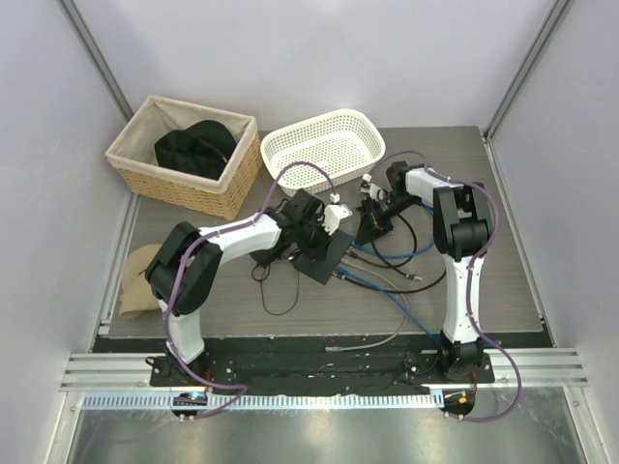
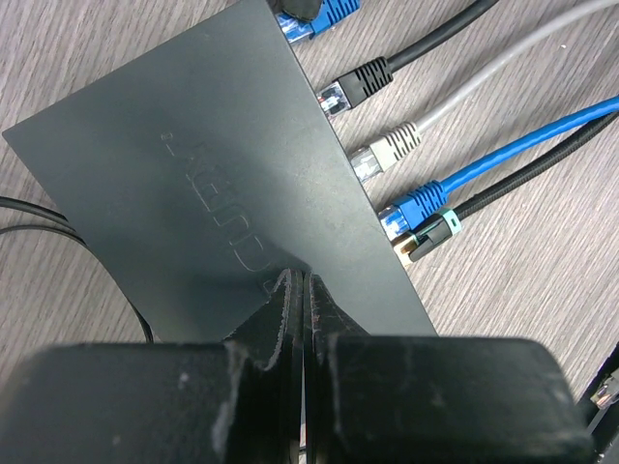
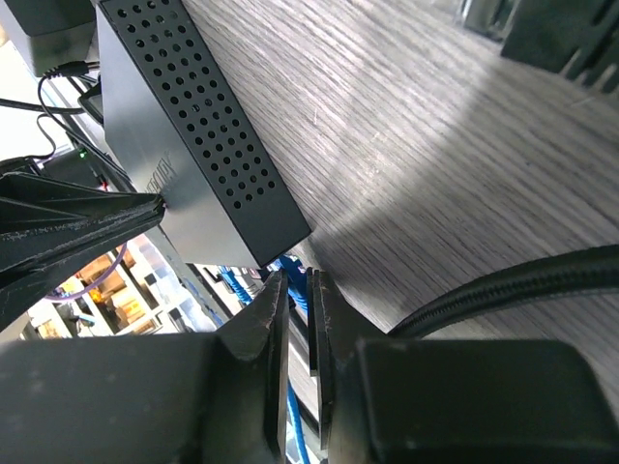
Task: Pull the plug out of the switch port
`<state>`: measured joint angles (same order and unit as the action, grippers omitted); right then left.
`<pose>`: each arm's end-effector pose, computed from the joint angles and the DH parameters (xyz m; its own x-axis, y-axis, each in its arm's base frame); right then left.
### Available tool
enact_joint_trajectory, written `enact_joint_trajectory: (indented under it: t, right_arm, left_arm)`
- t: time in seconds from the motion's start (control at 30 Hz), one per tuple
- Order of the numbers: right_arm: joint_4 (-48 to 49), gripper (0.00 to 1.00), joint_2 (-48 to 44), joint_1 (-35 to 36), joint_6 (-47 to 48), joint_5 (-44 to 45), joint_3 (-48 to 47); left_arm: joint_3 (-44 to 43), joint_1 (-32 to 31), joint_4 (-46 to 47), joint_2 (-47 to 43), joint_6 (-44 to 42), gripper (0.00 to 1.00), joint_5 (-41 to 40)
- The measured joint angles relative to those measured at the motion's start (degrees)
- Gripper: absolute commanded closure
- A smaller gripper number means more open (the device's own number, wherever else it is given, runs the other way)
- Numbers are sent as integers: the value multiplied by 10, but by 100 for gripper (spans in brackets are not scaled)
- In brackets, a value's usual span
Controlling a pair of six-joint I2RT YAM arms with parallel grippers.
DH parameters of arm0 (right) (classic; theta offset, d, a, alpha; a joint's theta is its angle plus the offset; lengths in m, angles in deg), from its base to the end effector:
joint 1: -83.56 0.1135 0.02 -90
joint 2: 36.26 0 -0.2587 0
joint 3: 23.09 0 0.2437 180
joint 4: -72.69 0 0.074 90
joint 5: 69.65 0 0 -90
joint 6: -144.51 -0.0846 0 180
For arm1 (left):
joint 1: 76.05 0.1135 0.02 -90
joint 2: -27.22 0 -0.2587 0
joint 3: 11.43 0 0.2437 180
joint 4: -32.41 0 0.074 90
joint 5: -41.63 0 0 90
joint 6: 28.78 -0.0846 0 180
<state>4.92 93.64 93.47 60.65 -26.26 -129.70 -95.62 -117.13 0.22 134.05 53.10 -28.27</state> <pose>0.3907 0.1307 0.0835 -0.9680 -0.2437 -0.0593 -0.2097 0.6567 0.7244 0.2886 -0.2902 0.1419 -0.5018 0.6134 -0.6099 0.8457 0.4961 -0.1967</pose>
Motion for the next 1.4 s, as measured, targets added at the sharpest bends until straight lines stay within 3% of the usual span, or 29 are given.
enact_joint_trajectory:
  t: [0.3, 0.67, 0.93, 1.1, 1.2, 1.4]
  right_arm:
    - [73, 99, -39, -6, -2, -19, 78]
    - [42, 99, -24, -3, -7, -10, 48]
    - [108, 99, -61, -8, 0, -19, 111]
    - [120, 72, -66, -8, -1, -22, 117]
    - [120, 67, -66, -8, -3, -22, 116]
    - [98, 66, -53, -7, -5, -28, 97]
  left_arm:
    - [2, -2, 1, 0, -1, 100, -1]
    - [2, -2, 2, 0, 1, 100, -1]
    - [2, -2, 3, 0, 2, 100, -1]
    - [2, -2, 3, 0, 2, 100, -1]
    - [2, -2, 2, 0, 2, 100, -1]
    - [2, -2, 2, 0, 2, 100, -1]
